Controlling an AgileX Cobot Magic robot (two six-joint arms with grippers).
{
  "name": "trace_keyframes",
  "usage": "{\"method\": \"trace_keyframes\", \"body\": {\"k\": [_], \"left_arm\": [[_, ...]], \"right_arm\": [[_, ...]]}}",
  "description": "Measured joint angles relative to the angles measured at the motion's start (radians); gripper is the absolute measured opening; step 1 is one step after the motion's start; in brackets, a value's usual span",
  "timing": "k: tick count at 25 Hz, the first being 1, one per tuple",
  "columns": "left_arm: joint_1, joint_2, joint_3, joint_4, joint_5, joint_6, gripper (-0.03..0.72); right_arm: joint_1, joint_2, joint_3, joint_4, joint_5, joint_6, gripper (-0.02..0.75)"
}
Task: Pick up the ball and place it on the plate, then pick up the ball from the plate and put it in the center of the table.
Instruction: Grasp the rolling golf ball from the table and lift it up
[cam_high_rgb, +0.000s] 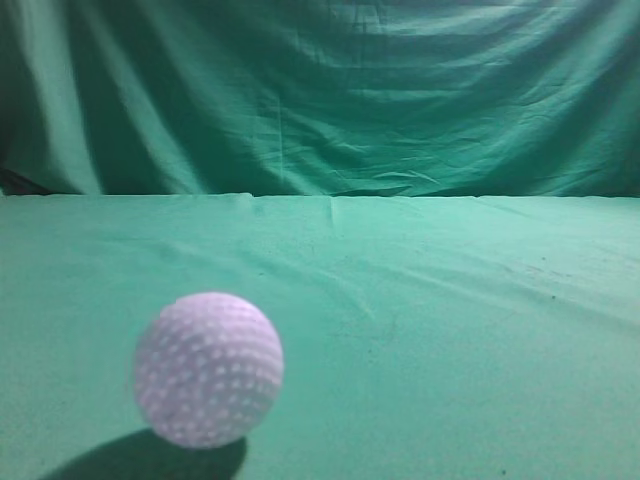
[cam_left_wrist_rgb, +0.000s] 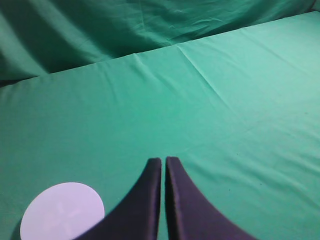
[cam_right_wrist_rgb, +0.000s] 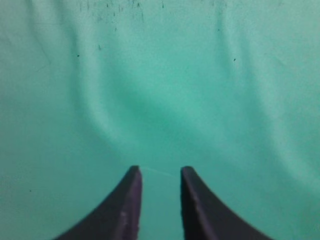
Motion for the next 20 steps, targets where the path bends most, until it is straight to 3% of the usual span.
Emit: {"method": "trace_keyframes", "body": {"k": [7, 9, 16, 20], "left_arm": [[0.0, 0.0, 0.0, 0.0, 0.0, 0.0, 0.0], [0.0, 0.0, 0.0, 0.0, 0.0, 0.0, 0.0], [0.0, 0.0, 0.0, 0.0, 0.0, 0.0, 0.0], [0.0, 0.0, 0.0, 0.0, 0.0, 0.0, 0.0]], "right_arm": [[0.0, 0.0, 0.0, 0.079, -0.002, -0.01, 0.583], [0.0, 0.0, 0.0, 0.102, -0.002, -0.011, 0.651], [0.01, 0.0, 0.0, 0.148, 0.011, -0.052, 0.67], [0.106, 0.002, -0.017, 0.173, 0.023, -0.132, 0.67]]}}
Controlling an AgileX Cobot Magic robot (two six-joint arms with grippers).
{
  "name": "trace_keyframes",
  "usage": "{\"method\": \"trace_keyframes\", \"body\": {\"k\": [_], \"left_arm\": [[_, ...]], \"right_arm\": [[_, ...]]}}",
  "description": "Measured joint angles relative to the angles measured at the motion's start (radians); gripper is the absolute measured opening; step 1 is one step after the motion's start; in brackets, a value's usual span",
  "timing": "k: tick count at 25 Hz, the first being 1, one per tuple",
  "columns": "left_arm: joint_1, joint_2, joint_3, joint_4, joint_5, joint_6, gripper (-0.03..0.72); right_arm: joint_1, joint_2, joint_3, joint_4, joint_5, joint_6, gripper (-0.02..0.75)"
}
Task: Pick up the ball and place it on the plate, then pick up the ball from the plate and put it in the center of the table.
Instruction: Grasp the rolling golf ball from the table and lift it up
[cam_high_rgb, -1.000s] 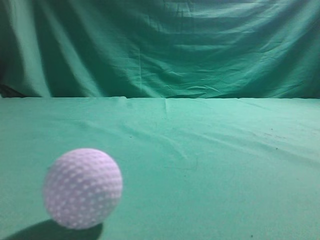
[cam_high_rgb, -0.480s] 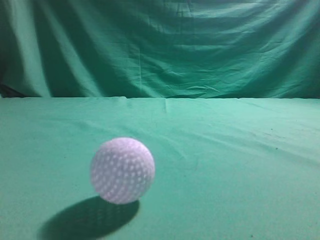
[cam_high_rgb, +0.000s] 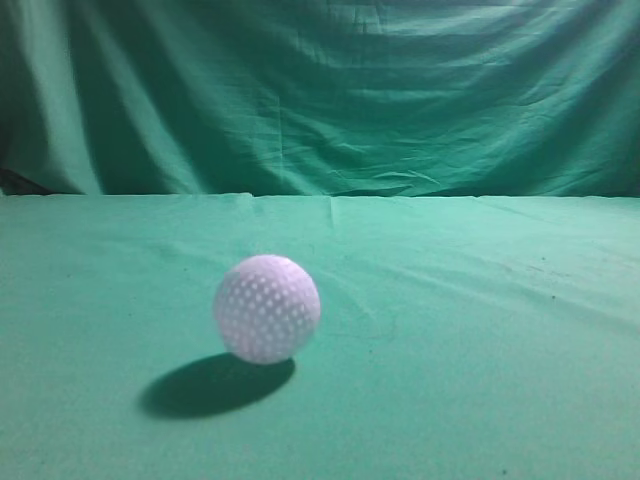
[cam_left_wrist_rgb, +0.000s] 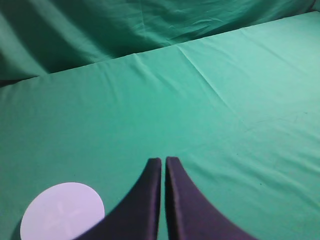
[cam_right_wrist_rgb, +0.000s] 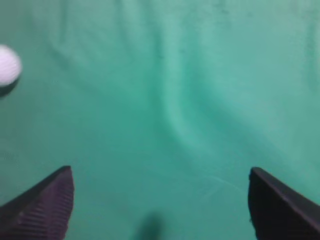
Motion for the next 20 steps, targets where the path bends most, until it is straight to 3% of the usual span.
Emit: {"method": "trace_keyframes", "body": {"k": [8, 14, 15, 20], "left_arm": [[0.0, 0.0, 0.0, 0.0, 0.0, 0.0, 0.0], [0.0, 0.0, 0.0, 0.0, 0.0, 0.0, 0.0], [0.0, 0.0, 0.0, 0.0, 0.0, 0.0, 0.0], [0.0, 0.0, 0.0, 0.0, 0.0, 0.0, 0.0]], "right_arm": [[0.253, 0.114, -0.185, -0.001, -0.01, -0.025, 0.67], [0.335, 0.345, -0.355, -0.013, 0.031, -0.025, 0.67], [0.351, 0.384, -0.376, -0.022, 0.046, -0.025, 0.619], [0.444, 0.525, -0.47, -0.114, 0.082, -0.012, 0.618]]}}
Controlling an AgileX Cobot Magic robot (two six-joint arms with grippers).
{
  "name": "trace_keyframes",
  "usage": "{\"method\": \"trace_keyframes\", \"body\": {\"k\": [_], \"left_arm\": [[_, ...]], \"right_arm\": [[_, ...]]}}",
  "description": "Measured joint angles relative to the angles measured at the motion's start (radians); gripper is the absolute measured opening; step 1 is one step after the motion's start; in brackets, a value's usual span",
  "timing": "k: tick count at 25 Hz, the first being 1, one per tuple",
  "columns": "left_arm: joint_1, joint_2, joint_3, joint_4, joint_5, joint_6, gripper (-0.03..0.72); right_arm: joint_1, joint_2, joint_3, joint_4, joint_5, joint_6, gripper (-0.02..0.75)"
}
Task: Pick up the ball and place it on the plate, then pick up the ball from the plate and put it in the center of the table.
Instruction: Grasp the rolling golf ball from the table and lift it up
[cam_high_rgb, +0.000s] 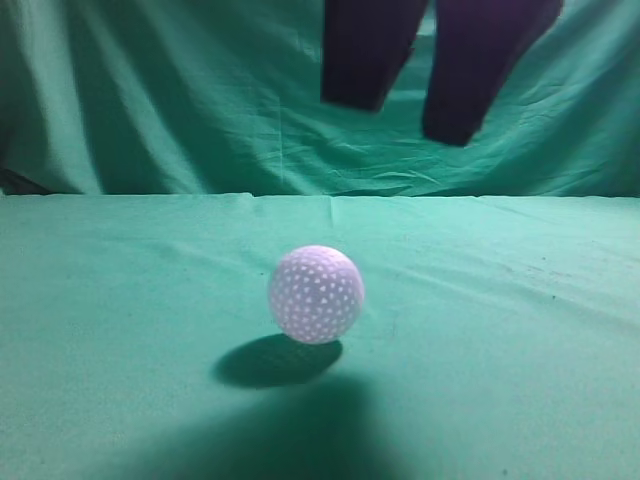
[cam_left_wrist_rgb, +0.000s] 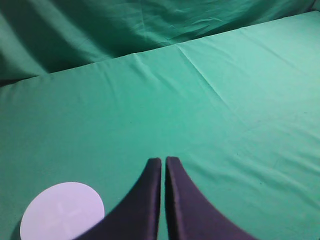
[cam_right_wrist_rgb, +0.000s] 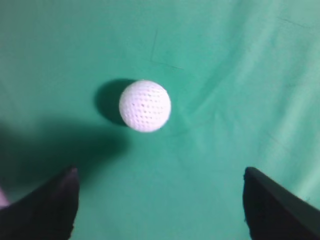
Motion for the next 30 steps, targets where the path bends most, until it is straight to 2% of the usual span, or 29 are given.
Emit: {"method": "trace_keyframes", "body": {"k": [4, 11, 20, 21, 28, 29, 30], "left_arm": [[0.0, 0.0, 0.0, 0.0, 0.002, 0.0, 0.0], [0.0, 0.0, 0.0, 0.0, 0.013, 0.0, 0.0], [0.0, 0.0, 0.001, 0.0, 0.013, 0.0, 0.0], [0.0, 0.0, 0.002, 0.0, 0.013, 0.0, 0.0], [0.0, 0.0, 0.006, 0.0, 0.014, 0.0, 0.0], [0.0, 0.0, 0.006, 0.0, 0.014, 0.0, 0.0], [0.0, 0.0, 0.006, 0.0, 0.014, 0.0, 0.0]], "right_arm": [[0.045, 0.068, -0.031, -0.014, -0.009, 0.032, 0.618], [0.047, 0.147, -0.071, -0.014, -0.026, 0.123, 0.618], [0.048, 0.209, -0.074, -0.012, -0.028, 0.133, 0.618], [0.049, 0.213, -0.074, -0.012, -0.028, 0.133, 0.599], [0.107, 0.254, -0.074, -0.062, -0.052, 0.139, 0.599], [0.106, 0.259, -0.074, -0.066, -0.056, 0.147, 0.556], [0.106, 0.264, -0.074, -0.074, -0.058, 0.153, 0.565]]}}
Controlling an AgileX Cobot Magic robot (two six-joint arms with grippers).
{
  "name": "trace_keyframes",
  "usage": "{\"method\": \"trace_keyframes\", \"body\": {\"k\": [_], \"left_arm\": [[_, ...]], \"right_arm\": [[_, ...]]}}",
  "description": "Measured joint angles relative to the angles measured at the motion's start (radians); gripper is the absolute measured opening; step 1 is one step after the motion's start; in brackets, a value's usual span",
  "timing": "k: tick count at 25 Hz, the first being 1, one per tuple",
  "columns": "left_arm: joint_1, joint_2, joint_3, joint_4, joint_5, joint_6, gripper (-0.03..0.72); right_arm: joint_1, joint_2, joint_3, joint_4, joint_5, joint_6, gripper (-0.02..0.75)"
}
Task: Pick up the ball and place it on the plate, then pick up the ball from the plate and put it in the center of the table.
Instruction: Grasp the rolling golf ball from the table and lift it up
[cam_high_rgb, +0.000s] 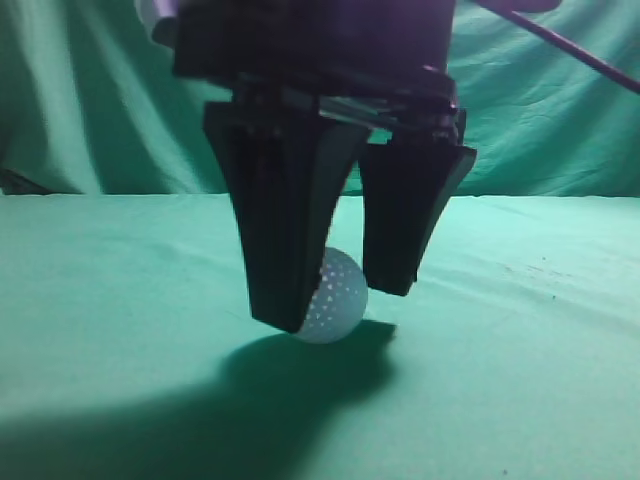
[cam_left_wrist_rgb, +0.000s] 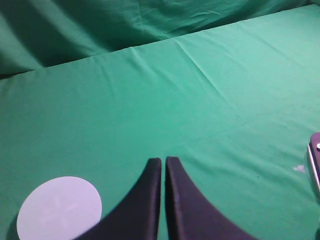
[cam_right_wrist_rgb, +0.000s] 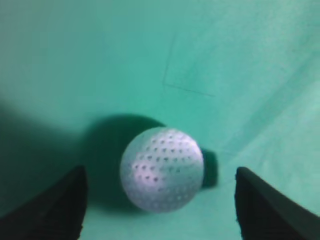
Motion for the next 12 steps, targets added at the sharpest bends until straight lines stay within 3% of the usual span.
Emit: {"method": "trace_keyframes", "body": {"k": [9, 12], "left_arm": [[0.0, 0.0, 0.0, 0.0, 0.0, 0.0, 0.0], [0.0, 0.0, 0.0, 0.0, 0.0, 0.0, 0.0]], "right_arm": [[0.0, 0.044, -0.002, -0.02, -0.049, 0.009, 0.565], [0.0, 0.048, -0.006, -0.032, -0.049, 0.01, 0.403]]}}
